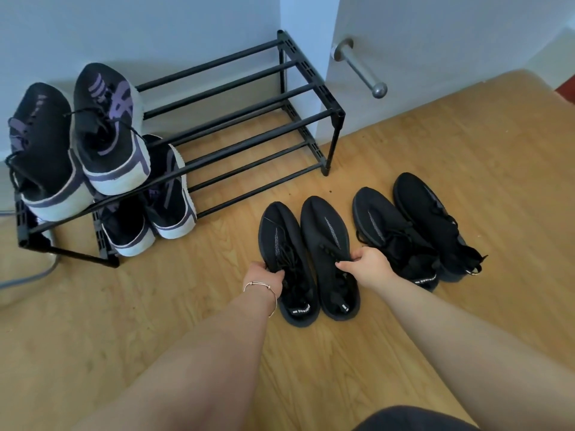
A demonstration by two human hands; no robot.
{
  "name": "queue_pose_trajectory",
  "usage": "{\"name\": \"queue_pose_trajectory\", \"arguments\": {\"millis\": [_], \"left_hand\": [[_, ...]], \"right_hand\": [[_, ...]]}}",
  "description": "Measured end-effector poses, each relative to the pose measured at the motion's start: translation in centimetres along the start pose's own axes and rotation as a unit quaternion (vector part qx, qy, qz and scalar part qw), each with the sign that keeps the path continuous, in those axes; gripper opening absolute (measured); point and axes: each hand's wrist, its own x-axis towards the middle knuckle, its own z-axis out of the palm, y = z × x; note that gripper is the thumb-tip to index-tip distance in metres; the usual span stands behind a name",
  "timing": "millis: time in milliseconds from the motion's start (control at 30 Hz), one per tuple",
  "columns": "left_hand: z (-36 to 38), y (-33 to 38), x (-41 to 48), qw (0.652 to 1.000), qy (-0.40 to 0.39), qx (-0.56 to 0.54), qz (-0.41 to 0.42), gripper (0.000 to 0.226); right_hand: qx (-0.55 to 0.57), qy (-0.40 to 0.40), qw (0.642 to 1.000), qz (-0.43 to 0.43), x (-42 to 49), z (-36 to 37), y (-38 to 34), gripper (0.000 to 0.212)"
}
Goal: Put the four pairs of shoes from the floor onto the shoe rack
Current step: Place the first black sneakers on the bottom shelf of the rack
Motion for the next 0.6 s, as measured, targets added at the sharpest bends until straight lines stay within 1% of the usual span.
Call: {"name": "queue_pose_trajectory", "arguments": {"millis": [133,233,367,433,500,600], "left_hand": [[-1.6,0.5,-0.5,0.998,0.001,-0.056,-0.008,0.061],[-3.5,1.5,-1.2,0.997,0.021,-0.080,-0.011,0.064],[-6.7,3.7,-3.4,0.991,0.056,-0.125,-0.009,0.058],[-8.1,4.3,-3.4,0.989,0.059,-0.134,-0.007,0.045],[-9.2,5.3,-2.9,0.988,0.060,-0.141,-0.007,0.047],[-10.0,6.2,0.3,0.988,0.053,-0.148,-0.006,0.050]], "right_hand": [[-0.015,-0.018,1.000,-0.020,-0.5,-0.9,-2.0,0.034],[-0.016,-0.027,0.999,-0.042,-1.1,-2.0,-4.7,0.038],[-0.020,-0.044,0.997,-0.064,-1.5,-3.7,-8.7,0.036],[-0.031,-0.054,0.995,-0.078,-1.7,-4.2,-10.8,0.034],[-0.033,-0.052,0.995,-0.084,-1.6,-4.1,-12.6,0.029],[-0.044,-0.043,0.994,-0.086,0.2,-2.9,-14.4,0.024]]}}
